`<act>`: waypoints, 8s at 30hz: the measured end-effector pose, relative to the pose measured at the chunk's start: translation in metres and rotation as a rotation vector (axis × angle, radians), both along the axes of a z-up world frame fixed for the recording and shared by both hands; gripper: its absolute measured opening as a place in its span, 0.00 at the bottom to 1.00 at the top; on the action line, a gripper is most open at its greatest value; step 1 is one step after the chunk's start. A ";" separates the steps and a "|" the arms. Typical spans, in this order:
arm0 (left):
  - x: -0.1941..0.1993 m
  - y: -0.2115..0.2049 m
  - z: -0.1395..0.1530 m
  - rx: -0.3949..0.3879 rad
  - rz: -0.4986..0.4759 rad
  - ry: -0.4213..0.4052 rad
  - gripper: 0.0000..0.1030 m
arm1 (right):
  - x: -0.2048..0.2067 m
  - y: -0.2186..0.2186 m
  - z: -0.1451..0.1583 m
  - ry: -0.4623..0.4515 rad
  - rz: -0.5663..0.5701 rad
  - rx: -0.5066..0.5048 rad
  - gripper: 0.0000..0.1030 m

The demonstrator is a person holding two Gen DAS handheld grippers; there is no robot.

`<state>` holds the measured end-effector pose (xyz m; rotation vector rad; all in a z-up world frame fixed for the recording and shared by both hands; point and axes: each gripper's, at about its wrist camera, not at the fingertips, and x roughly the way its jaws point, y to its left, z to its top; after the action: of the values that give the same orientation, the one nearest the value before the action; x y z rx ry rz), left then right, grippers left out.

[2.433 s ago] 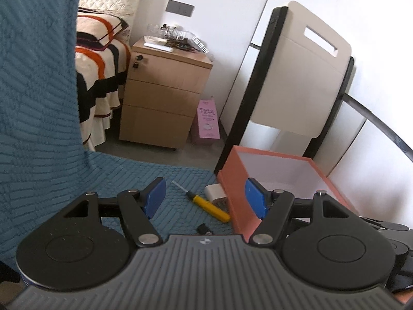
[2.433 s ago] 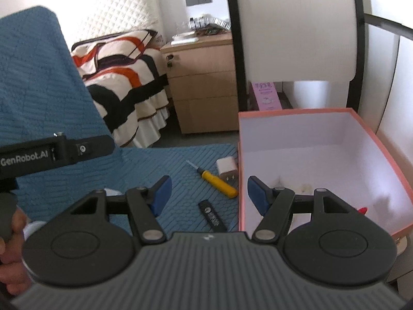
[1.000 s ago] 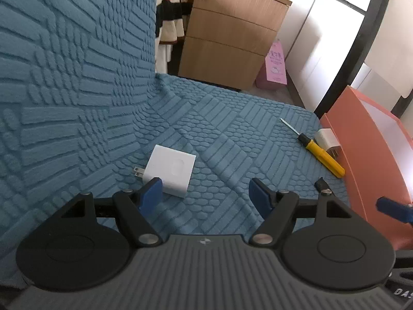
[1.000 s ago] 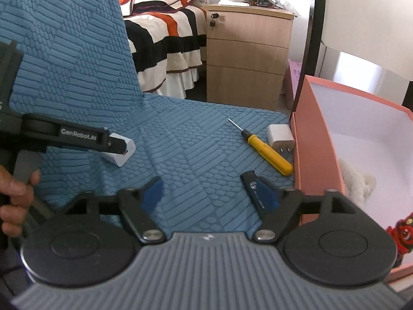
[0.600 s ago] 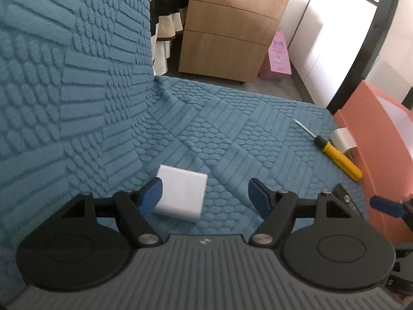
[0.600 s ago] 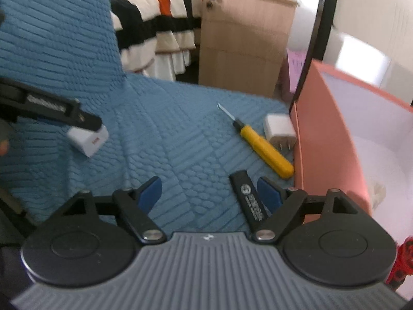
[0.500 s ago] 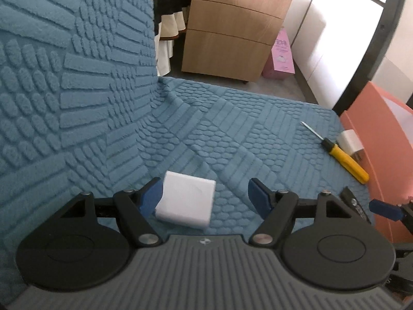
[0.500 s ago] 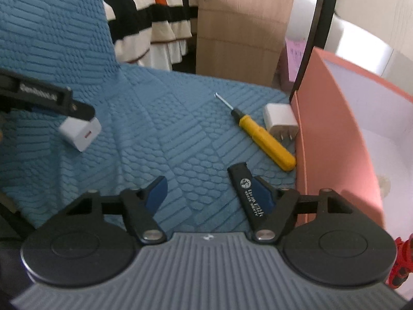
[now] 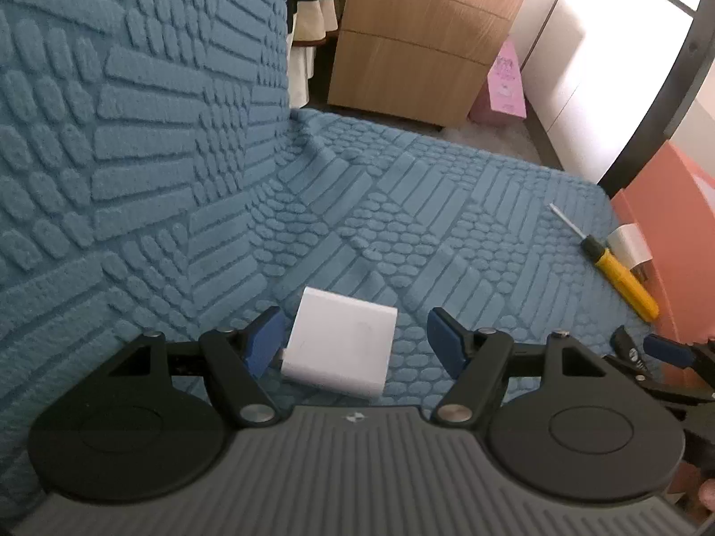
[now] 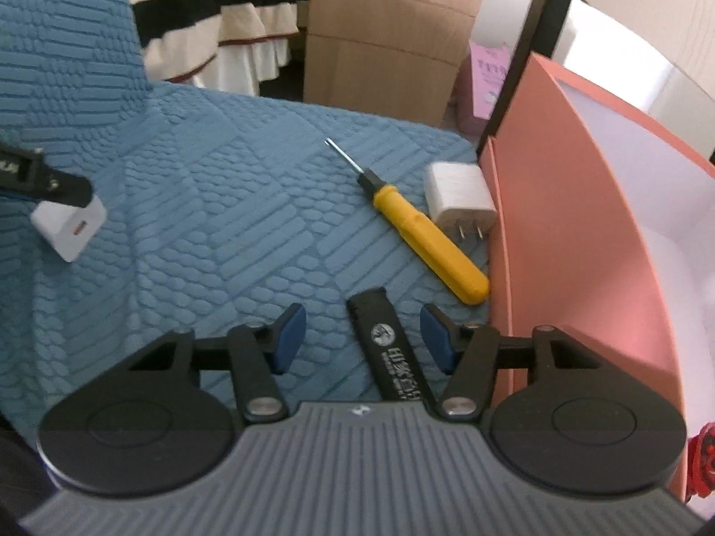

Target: Organize rigid objects

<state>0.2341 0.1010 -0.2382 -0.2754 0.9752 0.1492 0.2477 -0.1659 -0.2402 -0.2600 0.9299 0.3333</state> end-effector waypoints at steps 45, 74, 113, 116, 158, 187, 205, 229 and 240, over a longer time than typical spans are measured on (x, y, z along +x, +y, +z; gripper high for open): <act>-0.015 -0.021 -0.001 0.112 -0.016 0.001 0.54 | -0.030 0.005 0.006 0.153 0.028 0.310 0.29; -0.040 -0.054 0.007 0.024 -0.092 -0.032 0.54 | -0.045 0.021 0.006 0.060 0.109 0.191 0.26; -0.038 -0.127 0.116 -0.170 -0.187 -0.212 0.54 | -0.046 -0.091 0.116 -0.062 -0.034 0.413 0.26; -0.029 -0.141 0.137 -0.161 -0.214 -0.245 0.54 | -0.041 -0.104 0.132 -0.098 -0.042 0.417 0.26; 0.031 -0.294 0.102 -0.219 -0.365 -0.165 0.50 | -0.014 -0.261 0.087 -0.050 -0.373 0.327 0.26; 0.021 -0.166 0.053 -0.054 -0.052 -0.114 0.78 | -0.014 -0.193 0.119 -0.096 -0.232 0.379 0.26; 0.040 -0.157 -0.009 0.020 -0.034 0.053 0.79 | -0.015 -0.176 0.100 -0.044 -0.228 0.367 0.26; 0.023 -0.167 0.034 -0.078 -0.057 -0.038 0.54 | -0.017 -0.187 0.103 -0.055 -0.233 0.366 0.26; 0.002 -0.189 0.095 -0.136 -0.067 -0.176 0.54 | -0.018 -0.205 0.117 -0.105 -0.245 0.376 0.26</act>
<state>0.2366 -0.0885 -0.1431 -0.3741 0.8195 -0.0034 0.2293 -0.3706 -0.1231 0.1799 0.7687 0.2590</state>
